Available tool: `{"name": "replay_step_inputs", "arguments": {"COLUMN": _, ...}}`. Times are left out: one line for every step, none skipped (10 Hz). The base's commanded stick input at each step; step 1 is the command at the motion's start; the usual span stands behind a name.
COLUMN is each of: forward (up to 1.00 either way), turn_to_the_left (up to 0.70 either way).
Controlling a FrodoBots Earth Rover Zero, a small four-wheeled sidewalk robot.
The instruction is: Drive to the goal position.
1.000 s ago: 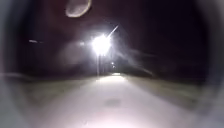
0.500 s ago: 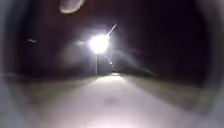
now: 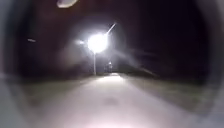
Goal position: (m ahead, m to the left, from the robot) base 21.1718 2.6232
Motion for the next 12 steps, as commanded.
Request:
{"name": "replay_step_inputs", "arguments": {"forward": 0.7, "turn_to_the_left": 0.0}}
{"name": "replay_step_inputs", "arguments": {"forward": 0.7, "turn_to_the_left": 0.0}}
{"name": "replay_step_inputs", "arguments": {"forward": 0.7, "turn_to_the_left": 0.06}}
{"name": "replay_step_inputs", "arguments": {"forward": 0.7, "turn_to_the_left": 0.12}}
{"name": "replay_step_inputs", "arguments": {"forward": 0.7, "turn_to_the_left": 0.14}}
{"name": "replay_step_inputs", "arguments": {"forward": 0.7, "turn_to_the_left": 0.14}}
{"name": "replay_step_inputs", "arguments": {"forward": 0.7, "turn_to_the_left": 0.03}}
{"name": "replay_step_inputs", "arguments": {"forward": 0.7, "turn_to_the_left": 0.0}}
{"name": "replay_step_inputs", "arguments": {"forward": 0.7, "turn_to_the_left": 0.0}}
{"name": "replay_step_inputs", "arguments": {"forward": 0.7, "turn_to_the_left": 0.0}}
{"name": "replay_step_inputs", "arguments": {"forward": 0.7, "turn_to_the_left": 0.0}}
{"name": "replay_step_inputs", "arguments": {"forward": 0.7, "turn_to_the_left": 0.0}}
